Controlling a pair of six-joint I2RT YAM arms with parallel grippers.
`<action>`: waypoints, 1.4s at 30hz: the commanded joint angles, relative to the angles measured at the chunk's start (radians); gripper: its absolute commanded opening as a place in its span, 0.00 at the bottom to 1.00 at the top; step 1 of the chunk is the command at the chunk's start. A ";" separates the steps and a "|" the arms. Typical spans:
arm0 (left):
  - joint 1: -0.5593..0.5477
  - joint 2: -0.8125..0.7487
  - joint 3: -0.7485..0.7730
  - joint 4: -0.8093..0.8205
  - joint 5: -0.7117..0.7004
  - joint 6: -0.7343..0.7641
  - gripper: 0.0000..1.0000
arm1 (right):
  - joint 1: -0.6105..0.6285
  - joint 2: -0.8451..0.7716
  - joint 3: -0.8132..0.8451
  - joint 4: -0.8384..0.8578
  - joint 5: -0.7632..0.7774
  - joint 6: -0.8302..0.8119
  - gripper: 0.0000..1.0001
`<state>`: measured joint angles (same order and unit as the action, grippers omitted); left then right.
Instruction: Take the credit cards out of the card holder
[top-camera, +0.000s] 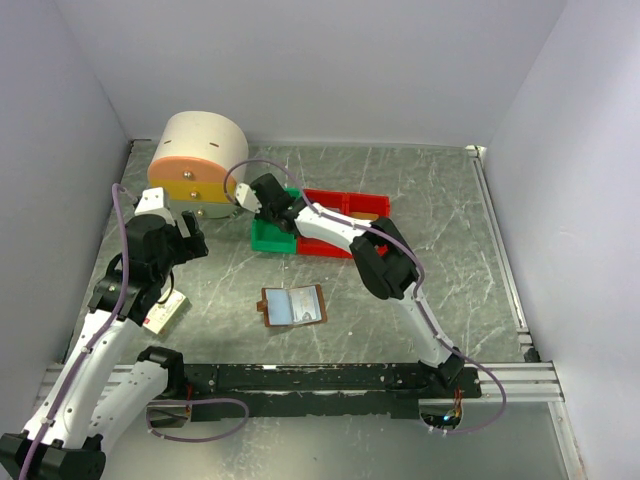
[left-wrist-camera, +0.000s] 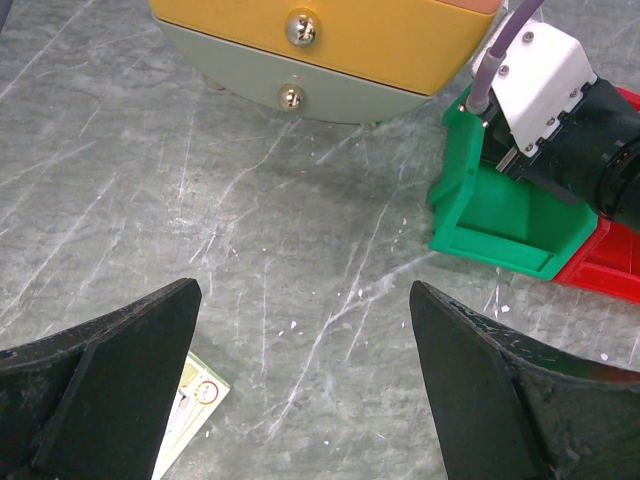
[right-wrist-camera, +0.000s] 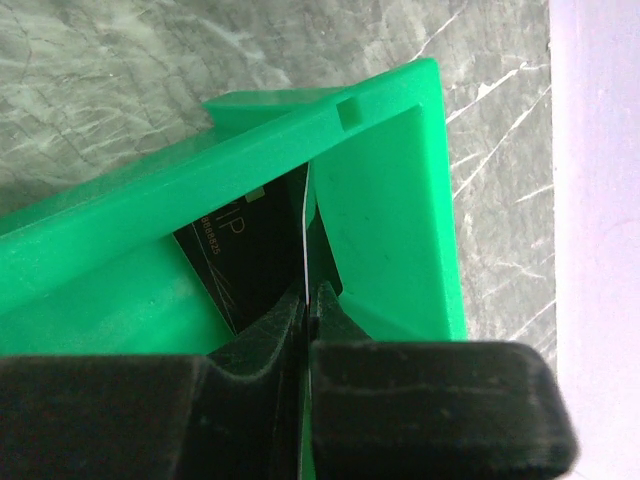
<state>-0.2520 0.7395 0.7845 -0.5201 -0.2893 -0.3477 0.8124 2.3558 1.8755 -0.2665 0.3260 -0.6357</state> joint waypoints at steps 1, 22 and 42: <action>0.007 -0.003 0.028 0.003 -0.016 0.011 0.98 | -0.009 0.031 0.028 0.021 0.017 -0.051 0.00; 0.010 0.008 0.028 0.005 0.001 0.020 0.98 | -0.013 -0.006 -0.049 0.012 -0.021 -0.026 0.33; 0.011 0.021 0.031 0.003 0.019 0.026 0.97 | -0.044 -0.002 0.035 -0.070 -0.103 0.091 0.55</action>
<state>-0.2501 0.7612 0.7845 -0.5205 -0.2840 -0.3359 0.7773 2.3596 1.8824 -0.3000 0.2523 -0.5766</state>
